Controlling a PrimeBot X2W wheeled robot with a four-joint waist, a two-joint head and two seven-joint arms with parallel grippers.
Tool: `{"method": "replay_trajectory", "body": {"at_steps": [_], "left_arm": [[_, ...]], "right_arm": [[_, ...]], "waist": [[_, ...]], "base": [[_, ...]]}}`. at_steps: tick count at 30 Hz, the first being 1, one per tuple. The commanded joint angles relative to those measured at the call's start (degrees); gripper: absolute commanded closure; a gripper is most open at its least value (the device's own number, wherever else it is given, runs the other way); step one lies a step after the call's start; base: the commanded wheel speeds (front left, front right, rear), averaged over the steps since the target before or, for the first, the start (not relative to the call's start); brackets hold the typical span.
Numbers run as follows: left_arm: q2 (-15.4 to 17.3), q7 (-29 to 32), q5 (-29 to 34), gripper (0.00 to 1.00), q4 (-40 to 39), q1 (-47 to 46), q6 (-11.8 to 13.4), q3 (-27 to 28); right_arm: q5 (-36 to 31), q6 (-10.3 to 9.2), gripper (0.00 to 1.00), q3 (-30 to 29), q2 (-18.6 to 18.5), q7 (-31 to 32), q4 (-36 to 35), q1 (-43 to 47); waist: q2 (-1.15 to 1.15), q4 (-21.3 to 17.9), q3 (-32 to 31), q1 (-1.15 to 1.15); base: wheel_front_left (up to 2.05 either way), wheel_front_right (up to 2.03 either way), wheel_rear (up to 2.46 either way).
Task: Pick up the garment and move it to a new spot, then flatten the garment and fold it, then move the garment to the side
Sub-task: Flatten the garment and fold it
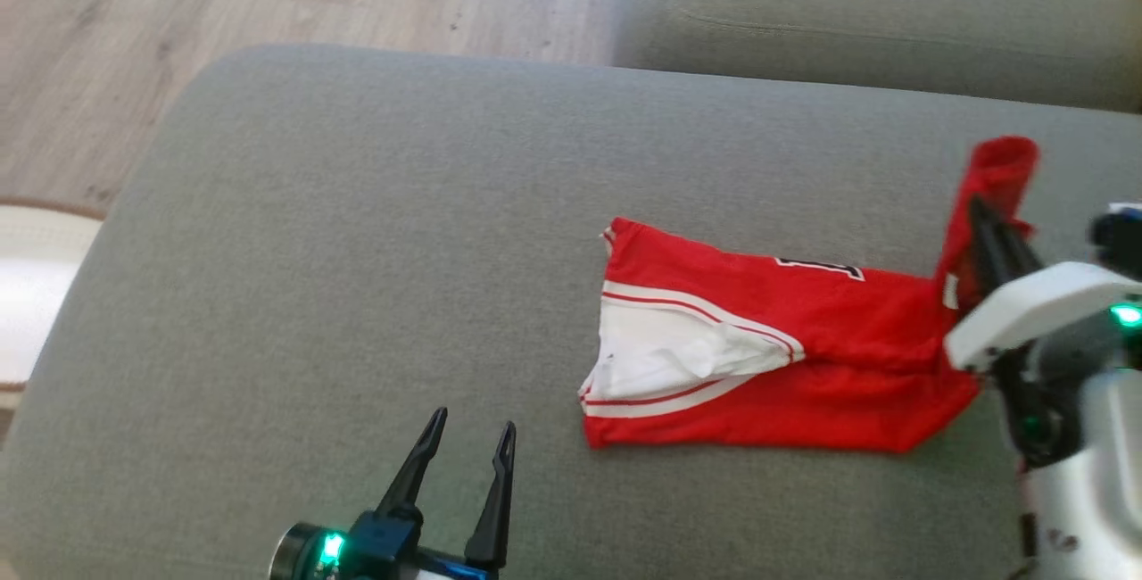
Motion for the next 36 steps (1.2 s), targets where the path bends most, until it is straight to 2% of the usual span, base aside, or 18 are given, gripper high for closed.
{"method": "replay_trajectory", "body": {"at_steps": [1,10,25,26,27,28,32,36], "left_arm": [[-0.06,-0.71,0.29,0.00,-1.17,-2.05,-0.13,2.10],[-0.98,-0.71,0.34,0.00,-0.55,-2.29,-0.65,2.12],[-3.27,-0.71,1.35,0.00,0.83,-2.33,-2.13,3.26],[-3.41,-0.71,1.46,0.00,0.91,-2.33,-2.25,3.37],[-3.53,-0.71,1.57,0.00,0.99,-2.31,-2.35,3.49],[-3.65,-0.71,1.68,0.00,1.05,-2.28,-2.43,3.64],[-4.01,-0.71,2.08,0.00,1.16,-2.02,-2.65,4.45],[-4.23,-0.71,2.65,0.00,1.19,-1.49,-2.87,5.64]], "right_arm": [[0.06,-0.04,1.00,2.82,1.00,0.18,-3.04,-1.06],[1.08,-0.04,1.00,11.54,4.40,-0.10,-2.88,-1.29],[8.62,-0.04,1.00,27.73,4.78,-2.69,2.66,-3.06],[9.03,-0.04,0.82,28.59,4.79,-2.82,3.05,-3.20],[9.44,-0.04,0.29,29.50,4.79,-3.04,3.30,-3.39],[10.39,-0.04,0.00,30.23,4.79,-3.61,3.31,-3.52],[12.96,-0.04,0.00,31.61,4.79,-5.75,3.01,-4.24],[11.26,-0.04,0.00,28.15,4.79,-8.72,2.06,-4.87]], "waist": [[0.00,1.42,0.28,0.00],[0.00,4.60,0.80,0.00],[0.00,8.11,1.87,0.00],[0.00,8.19,1.88,0.00],[0.00,8.24,1.89,0.00],[0.00,8.25,1.90,0.00],[0.00,7.87,1.96,0.00],[0.00,6.12,1.52,0.00]], "base": [[0.00,0.00,0.00],[0.00,0.00,0.00],[0.00,0.00,0.00],[0.00,0.00,0.00],[0.00,0.00,0.00],[0.00,0.00,0.00],[0.00,0.00,0.00],[0.00,0.00,0.00]]}}
